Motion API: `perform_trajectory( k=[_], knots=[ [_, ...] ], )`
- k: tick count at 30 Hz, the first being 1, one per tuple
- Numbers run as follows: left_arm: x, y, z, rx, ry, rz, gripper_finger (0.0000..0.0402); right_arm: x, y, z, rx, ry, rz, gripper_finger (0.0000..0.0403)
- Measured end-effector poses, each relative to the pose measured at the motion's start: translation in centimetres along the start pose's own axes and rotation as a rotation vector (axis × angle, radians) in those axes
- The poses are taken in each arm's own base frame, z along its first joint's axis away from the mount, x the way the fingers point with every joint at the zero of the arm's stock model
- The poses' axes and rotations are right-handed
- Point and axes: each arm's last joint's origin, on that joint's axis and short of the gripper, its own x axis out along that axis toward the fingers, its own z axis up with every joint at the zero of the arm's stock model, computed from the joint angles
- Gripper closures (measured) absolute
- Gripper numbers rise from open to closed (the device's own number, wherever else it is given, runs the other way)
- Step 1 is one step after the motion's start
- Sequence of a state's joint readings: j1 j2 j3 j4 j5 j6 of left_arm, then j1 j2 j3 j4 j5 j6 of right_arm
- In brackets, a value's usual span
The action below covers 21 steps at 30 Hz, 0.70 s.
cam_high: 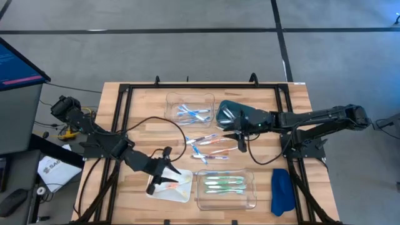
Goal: Pick & Place Toothbrushes
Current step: Put the orange toothbrush into the white bin
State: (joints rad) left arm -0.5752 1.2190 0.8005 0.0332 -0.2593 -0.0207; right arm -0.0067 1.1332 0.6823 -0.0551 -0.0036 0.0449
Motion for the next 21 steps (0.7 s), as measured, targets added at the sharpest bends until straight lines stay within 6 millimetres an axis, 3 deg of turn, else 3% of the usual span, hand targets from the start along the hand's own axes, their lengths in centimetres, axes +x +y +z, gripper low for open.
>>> perform_trajectory(
  k=[9, 21],
  knots=[
    [0.2, 0.6, 0.1, 0.052, -0.05, 0.046, 0.0271, 0.7, 0.8, -2.1, -0.031, 0.205, 0.022, 0.029],
    [0.8, 2.0, -3.2, 0.0, -0.037, 0.099, 0.0271, 5.7, 1.4, -6.0, -0.094, 0.44, 0.042, 0.029]
  ],
)
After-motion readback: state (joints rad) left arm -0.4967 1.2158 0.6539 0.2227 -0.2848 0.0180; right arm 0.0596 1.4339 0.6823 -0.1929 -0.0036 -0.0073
